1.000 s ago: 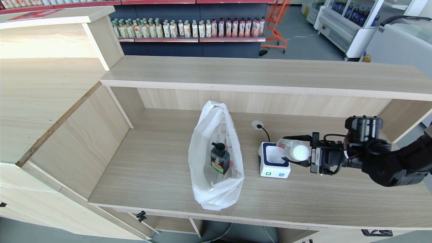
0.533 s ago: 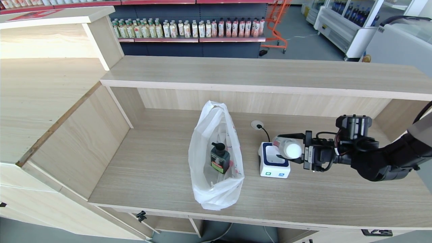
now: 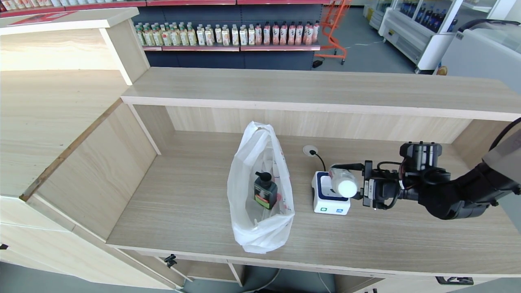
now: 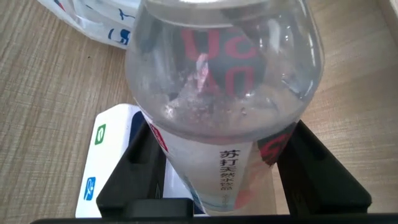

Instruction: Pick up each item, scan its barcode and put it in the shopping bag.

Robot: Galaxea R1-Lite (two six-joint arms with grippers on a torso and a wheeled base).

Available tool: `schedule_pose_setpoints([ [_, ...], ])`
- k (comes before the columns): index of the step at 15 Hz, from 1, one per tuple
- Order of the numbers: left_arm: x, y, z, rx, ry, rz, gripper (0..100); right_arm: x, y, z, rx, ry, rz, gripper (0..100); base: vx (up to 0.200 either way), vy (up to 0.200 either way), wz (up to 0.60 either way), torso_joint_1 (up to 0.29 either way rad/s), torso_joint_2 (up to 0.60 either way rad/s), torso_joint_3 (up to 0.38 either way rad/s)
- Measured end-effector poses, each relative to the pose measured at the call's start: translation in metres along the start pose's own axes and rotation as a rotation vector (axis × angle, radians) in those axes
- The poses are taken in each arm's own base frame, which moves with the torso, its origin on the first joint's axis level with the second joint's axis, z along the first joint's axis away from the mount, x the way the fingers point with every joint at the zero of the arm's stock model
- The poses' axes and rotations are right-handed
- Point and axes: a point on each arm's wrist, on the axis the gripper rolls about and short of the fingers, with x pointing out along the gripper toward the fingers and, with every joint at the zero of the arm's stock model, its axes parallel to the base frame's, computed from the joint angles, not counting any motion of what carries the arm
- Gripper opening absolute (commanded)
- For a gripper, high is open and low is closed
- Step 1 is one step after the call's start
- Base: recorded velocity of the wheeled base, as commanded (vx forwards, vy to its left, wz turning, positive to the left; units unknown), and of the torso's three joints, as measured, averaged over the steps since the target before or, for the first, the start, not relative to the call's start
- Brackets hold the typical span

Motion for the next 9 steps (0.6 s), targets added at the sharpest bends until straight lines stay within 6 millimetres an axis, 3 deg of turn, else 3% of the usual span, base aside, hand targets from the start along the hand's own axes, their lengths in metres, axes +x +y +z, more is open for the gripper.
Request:
schedule_pose_setpoints([
  [4, 0.0, 0.0, 0.0, 0.0, 0.0, 0.0, 100, -0.01, -0.018, 0.012, 0.133, -0.001, -0.033, 0, 0.0, 0.0, 0.0, 0.0, 0.0, 0.0],
  [9, 0.0, 0.0, 0.0, 0.0, 0.0, 0.0, 100, -0.053, -0.074, 0.074, 0.675, -0.045, -0.178, 0, 0.0, 0.0, 0.0, 0.0, 0.0, 0.0],
])
